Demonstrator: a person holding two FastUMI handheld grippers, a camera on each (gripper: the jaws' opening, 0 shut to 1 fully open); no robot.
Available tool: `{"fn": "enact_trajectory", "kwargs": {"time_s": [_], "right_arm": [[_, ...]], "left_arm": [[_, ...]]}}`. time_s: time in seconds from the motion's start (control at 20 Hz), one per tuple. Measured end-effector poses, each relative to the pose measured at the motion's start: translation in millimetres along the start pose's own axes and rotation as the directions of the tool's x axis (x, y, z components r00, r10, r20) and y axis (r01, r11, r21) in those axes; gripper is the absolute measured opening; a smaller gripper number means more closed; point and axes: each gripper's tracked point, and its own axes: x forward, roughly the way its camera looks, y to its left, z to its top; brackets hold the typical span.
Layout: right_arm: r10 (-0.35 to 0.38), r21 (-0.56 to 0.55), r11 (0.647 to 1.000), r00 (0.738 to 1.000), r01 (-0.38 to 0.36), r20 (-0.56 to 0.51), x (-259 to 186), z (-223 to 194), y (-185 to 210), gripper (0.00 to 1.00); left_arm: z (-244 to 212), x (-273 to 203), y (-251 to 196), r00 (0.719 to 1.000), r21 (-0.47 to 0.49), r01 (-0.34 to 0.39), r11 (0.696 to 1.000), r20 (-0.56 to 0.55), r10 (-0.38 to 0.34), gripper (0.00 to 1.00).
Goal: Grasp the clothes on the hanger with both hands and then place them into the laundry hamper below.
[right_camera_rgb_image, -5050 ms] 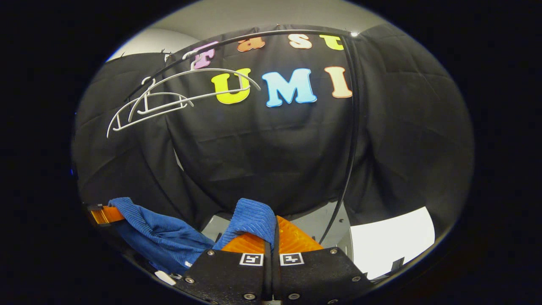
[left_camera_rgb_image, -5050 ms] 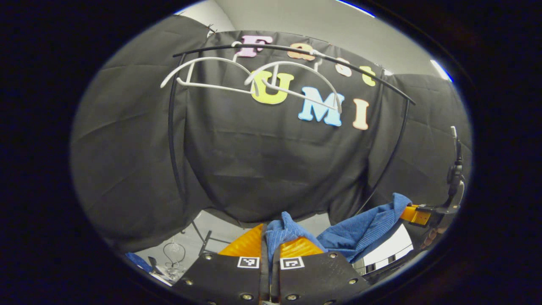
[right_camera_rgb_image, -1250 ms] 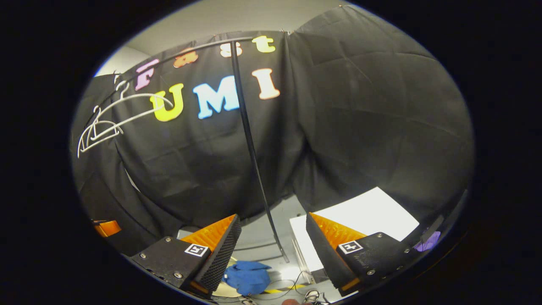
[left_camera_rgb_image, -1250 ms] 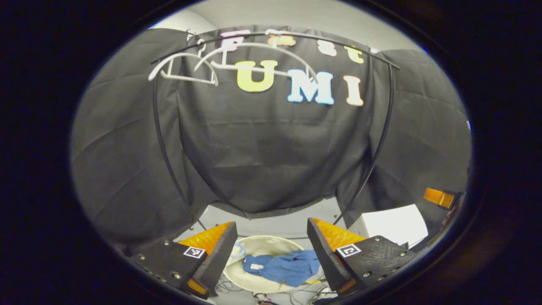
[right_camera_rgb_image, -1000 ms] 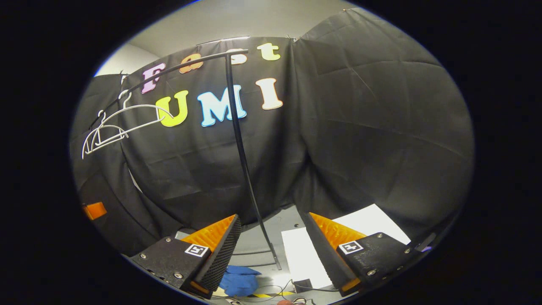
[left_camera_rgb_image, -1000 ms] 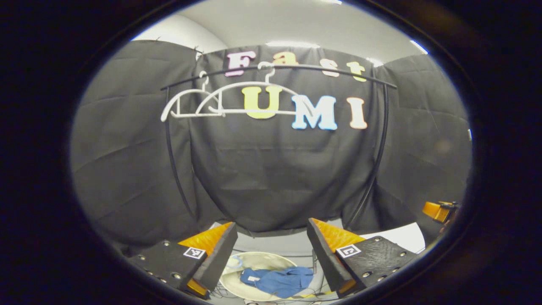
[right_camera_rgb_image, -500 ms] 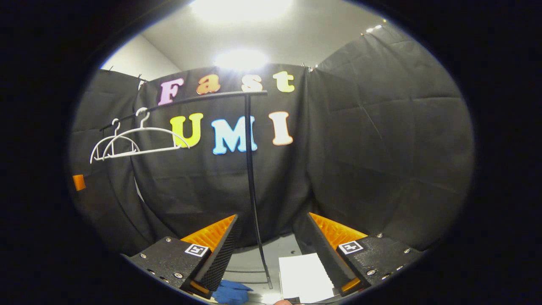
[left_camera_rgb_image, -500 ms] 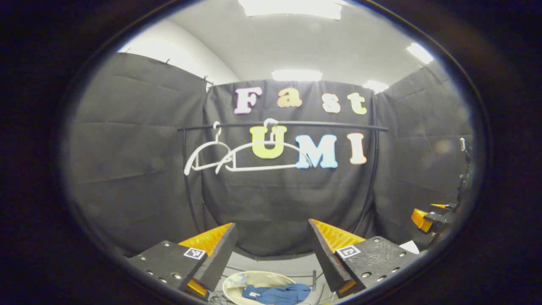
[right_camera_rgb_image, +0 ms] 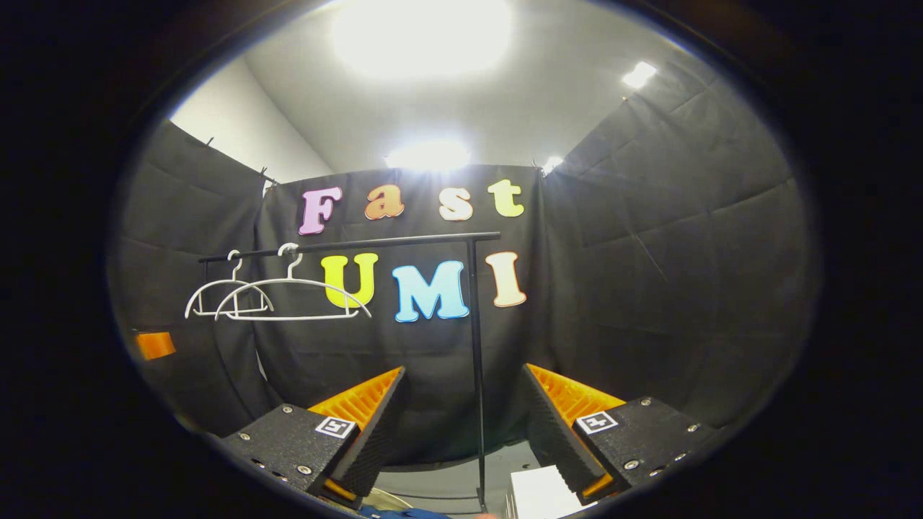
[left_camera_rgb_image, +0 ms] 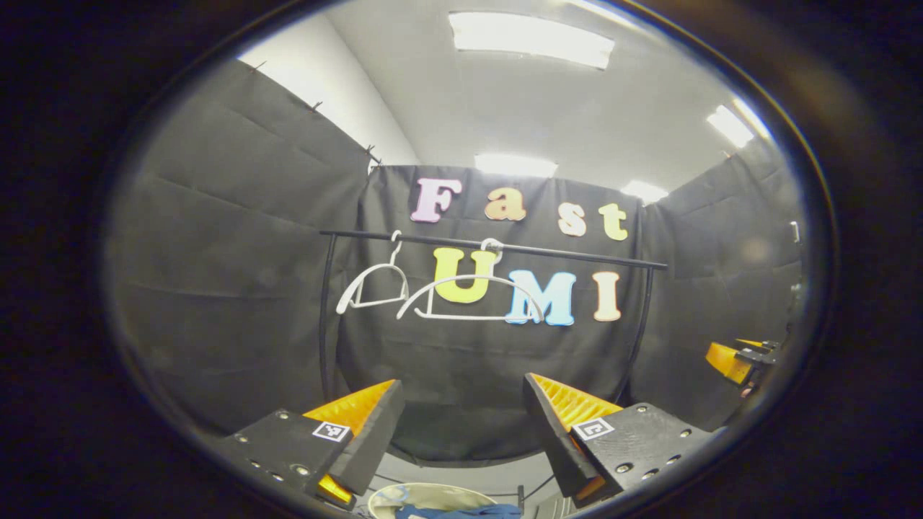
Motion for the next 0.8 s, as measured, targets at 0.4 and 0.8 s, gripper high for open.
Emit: {"fn": "enact_trajectory", "kwargs": {"time_s": [0.4, 0.8], "right_arm": [[-0.051, 0.011, 0.999, 0.999, 0.051, -0.007, -16.4, 14.3, -4.0, 0.91], [-0.105, 0.001, 0.994, 0.994, 0.105, 0.018, -5.8, 23.7, -13.8, 0.95]], "left_arm": [[-5.2, -4.4, 41.8, 0.999, 0.019, -0.012, 1.0, 0.043, 0.011, 0.95], [-9.8, 9.2, 63.3, 0.999, 0.043, -0.04, 0.998, 0.039, 0.038, 0.95]]}}
